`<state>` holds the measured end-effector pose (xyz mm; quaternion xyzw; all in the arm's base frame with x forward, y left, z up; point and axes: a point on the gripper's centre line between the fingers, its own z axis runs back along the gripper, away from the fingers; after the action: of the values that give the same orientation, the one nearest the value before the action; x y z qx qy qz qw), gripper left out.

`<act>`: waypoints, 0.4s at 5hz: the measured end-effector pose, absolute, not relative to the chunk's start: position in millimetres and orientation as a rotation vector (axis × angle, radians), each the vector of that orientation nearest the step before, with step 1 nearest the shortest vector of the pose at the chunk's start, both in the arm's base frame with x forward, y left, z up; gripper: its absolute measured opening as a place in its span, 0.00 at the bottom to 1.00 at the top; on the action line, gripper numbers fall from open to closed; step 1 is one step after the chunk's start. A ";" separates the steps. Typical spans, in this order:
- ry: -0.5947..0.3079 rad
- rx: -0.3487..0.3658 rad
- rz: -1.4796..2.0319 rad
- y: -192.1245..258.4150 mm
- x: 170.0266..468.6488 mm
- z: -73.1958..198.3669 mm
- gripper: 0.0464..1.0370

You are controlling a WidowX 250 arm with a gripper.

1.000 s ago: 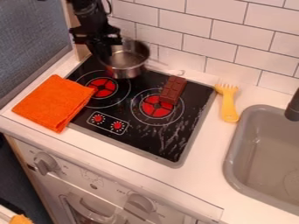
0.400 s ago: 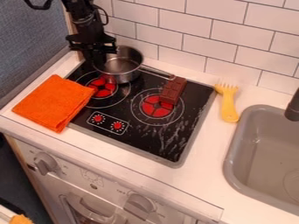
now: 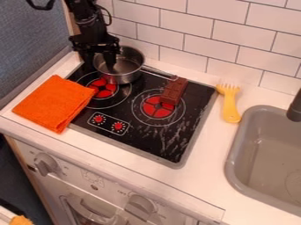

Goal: Moved the silver pot on the upper left corner of the stove

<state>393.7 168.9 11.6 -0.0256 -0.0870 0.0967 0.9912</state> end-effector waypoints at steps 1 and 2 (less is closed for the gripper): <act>-0.172 -0.041 0.186 168.4 392.1 12.8 0.96; -0.171 -0.051 0.186 165.4 389.0 15.9 0.96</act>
<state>389.0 165.4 15.9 -0.0255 -0.0854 0.0926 0.9917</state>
